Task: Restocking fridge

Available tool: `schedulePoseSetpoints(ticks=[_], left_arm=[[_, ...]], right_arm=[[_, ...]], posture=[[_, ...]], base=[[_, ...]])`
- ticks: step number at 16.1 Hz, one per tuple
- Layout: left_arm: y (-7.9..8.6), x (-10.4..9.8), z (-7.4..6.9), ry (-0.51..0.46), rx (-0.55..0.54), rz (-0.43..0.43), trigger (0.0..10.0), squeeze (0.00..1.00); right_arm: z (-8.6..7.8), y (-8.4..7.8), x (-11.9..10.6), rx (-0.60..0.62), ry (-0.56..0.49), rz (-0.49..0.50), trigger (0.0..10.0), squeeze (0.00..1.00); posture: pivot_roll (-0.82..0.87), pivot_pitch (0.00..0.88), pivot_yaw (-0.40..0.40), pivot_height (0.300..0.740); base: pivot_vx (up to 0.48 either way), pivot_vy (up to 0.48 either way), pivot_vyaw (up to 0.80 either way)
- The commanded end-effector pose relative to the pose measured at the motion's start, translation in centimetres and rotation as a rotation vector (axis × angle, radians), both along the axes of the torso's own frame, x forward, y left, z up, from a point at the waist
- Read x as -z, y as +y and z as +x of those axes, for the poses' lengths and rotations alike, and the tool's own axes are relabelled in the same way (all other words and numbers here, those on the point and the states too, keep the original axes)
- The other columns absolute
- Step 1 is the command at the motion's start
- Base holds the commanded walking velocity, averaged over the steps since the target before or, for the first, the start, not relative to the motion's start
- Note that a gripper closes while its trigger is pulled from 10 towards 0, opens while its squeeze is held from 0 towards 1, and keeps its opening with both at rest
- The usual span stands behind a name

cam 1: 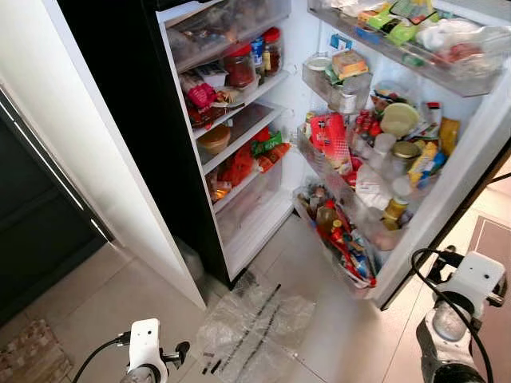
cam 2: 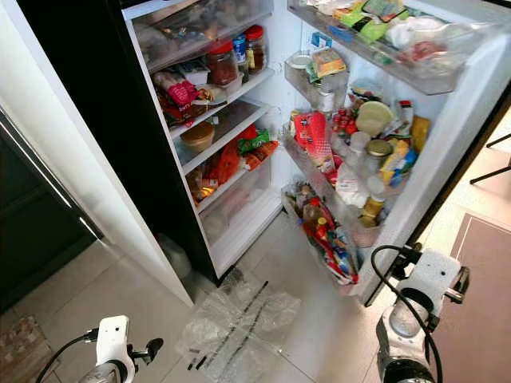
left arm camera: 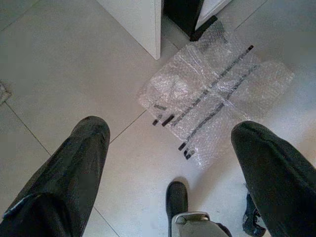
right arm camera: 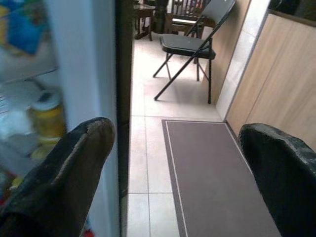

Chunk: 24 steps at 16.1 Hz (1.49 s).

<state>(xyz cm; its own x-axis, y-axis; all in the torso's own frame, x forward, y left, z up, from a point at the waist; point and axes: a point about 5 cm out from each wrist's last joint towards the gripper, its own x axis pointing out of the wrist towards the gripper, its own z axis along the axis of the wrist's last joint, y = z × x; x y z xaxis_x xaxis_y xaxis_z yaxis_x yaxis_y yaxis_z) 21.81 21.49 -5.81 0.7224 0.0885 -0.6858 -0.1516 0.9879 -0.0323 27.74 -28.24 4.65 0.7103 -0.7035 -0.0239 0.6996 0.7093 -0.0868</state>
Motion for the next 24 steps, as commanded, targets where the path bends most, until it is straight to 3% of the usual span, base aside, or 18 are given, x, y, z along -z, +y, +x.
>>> schedulePoseSetpoints(ticks=[1, 10, 16, 19, 22, 23, 24], left_arm=[[0.5, 0.2, -0.4, 0.018, -0.018, 0.001, 10.0, 0.00], [0.3, 0.1, -0.2, 0.015, -0.013, 0.001, 10.0, 0.00], [0.6, 0.2, -0.5, 0.018, -0.018, 0.004, 10.0, 0.00], [0.7, 0.2, -0.6, 0.021, -0.022, 0.005, 10.0, 0.00], [0.8, 0.2, -0.6, 0.022, -0.023, 0.005, 10.0, 0.00], [0.8, 0.2, -0.6, 0.021, -0.026, 0.006, 10.0, 0.00], [0.8, 0.2, -0.6, 0.021, -0.026, 0.007, 10.0, 0.00]], right_arm=[[0.4, -0.3, -0.8, 0.017, -0.035, -0.003, 10.0, 0.00], [2.6, -1.1, -4.1, 0.030, -0.128, -0.018, 10.0, 0.00], [4.7, -0.1, -5.6, -0.083, -0.147, 0.026, 10.0, 0.00], [5.8, 1.3, -5.9, -0.197, -0.138, 0.048, 10.0, 0.00], [6.9, 3.3, -5.8, -0.379, -0.096, 0.061, 10.0, 0.00], [7.5, 4.8, -5.8, -0.520, -0.071, 0.057, 10.0, 0.00], [7.5, 5.1, -5.8, -0.538, -0.069, 0.050, 10.0, 0.00]], posture=[[0.01, 0.054, 0.057, 0.740], [0.02, 0.052, 0.062, 0.740], [0.02, 0.050, 0.063, 0.740], [0.02, 0.050, 0.063, 0.740], [0.03, 0.047, 0.063, 0.740], [0.03, 0.049, 0.063, 0.740], [0.03, 0.049, 0.063, 0.740]], base=[[0.000, 0.000, 0.00], [0.000, 0.000, 0.00], [0.000, 0.000, 0.00], [0.000, 0.000, 0.00], [0.000, 0.000, 0.00], [0.000, 0.000, 0.00], [0.000, 0.000, 0.00]])
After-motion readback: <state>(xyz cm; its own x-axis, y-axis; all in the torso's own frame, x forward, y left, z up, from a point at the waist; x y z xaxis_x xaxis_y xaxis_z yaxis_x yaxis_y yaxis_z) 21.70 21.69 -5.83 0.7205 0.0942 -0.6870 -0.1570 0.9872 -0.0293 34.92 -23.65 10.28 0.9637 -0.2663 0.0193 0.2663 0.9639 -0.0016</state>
